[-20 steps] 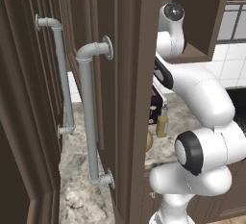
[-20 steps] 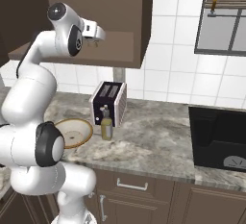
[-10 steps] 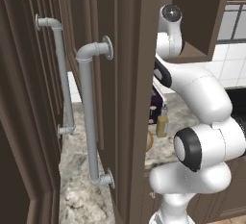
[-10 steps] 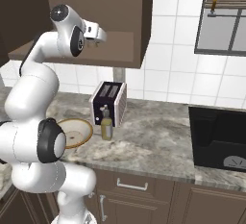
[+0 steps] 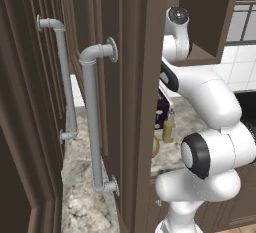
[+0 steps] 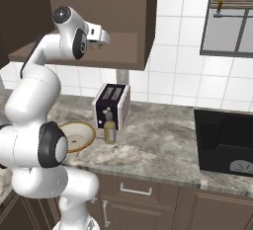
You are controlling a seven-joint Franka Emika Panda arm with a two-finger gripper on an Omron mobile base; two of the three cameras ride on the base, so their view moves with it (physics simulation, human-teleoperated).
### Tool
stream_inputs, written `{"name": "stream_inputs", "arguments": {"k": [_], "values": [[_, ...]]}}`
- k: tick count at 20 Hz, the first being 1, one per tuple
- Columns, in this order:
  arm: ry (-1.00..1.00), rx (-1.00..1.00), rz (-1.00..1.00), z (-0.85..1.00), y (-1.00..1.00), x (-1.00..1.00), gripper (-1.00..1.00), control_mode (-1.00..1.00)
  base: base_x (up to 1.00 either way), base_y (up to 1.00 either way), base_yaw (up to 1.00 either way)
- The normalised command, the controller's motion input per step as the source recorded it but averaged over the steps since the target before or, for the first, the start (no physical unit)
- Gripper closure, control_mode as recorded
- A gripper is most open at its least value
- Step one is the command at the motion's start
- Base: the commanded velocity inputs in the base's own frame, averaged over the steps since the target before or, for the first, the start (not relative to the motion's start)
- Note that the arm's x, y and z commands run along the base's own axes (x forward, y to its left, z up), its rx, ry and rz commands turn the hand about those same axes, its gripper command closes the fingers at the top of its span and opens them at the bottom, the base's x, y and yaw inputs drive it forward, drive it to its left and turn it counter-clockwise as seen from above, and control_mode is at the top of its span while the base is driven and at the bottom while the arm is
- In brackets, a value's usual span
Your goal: Retrieve the bottle and the shaker from the cabinet and place them next to the mixing bowl on the counter. Then add garlic from the fridge to the mixing bowl.
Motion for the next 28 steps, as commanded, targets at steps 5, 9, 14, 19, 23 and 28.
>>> {"name": "stream_inputs", "arguments": {"k": [5,9,14,19,23,28], "values": [[0.00,0.00,0.00,-0.07,0.00,0.16,-1.00,-1.00,0.00,0.00,0.00],[0.00,0.00,0.00,-0.05,0.00,0.13,-1.00,-1.00,0.00,0.00,0.00],[0.00,0.00,0.00,0.00,0.00,0.10,-1.00,-1.00,0.00,0.00,0.00],[-0.01,0.00,0.00,-0.01,0.00,0.10,-1.00,-1.00,0.00,0.00,0.00],[-0.02,0.00,0.00,-0.05,-0.03,0.09,-1.00,-1.00,0.00,0.00,0.00],[0.00,0.00,0.00,0.00,0.00,0.00,1.00,-1.00,0.00,0.00,0.00]]}}
